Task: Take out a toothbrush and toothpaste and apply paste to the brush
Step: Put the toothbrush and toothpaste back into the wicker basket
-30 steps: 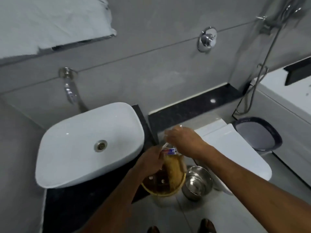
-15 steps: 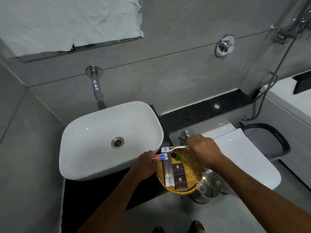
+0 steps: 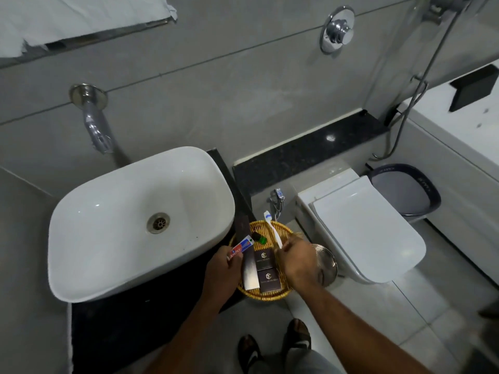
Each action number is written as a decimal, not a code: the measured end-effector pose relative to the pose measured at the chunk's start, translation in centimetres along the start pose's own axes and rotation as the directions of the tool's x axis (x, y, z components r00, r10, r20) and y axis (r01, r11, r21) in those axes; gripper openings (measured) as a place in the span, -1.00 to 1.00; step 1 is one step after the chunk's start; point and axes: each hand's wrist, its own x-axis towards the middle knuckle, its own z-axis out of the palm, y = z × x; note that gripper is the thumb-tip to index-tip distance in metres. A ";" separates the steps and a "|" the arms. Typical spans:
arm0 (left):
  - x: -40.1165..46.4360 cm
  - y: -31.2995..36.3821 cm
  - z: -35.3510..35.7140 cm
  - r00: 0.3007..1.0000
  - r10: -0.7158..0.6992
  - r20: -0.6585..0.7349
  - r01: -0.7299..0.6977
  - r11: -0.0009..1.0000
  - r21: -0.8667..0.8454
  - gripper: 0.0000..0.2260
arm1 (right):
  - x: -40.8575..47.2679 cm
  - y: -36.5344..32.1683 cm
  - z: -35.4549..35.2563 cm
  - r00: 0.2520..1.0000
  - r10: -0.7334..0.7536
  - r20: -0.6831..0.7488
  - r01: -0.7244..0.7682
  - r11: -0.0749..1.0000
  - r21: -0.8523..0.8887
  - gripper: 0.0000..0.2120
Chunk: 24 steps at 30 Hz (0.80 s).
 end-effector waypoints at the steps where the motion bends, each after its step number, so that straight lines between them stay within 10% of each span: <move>1: 0.0 -0.1 0.2 1.000 -0.006 -0.002 0.006 1.000 -0.006 -0.92 | 0.0 0.0 0.4 1.000 0.028 -0.013 -0.028 0.999 -0.029 -0.87; 24: 0.8 -0.9 1.3 0.999 -0.050 0.009 0.050 0.999 0.000 -0.87 | 0.0 0.3 3.0 0.991 0.107 0.077 -0.086 0.969 -0.231 -0.88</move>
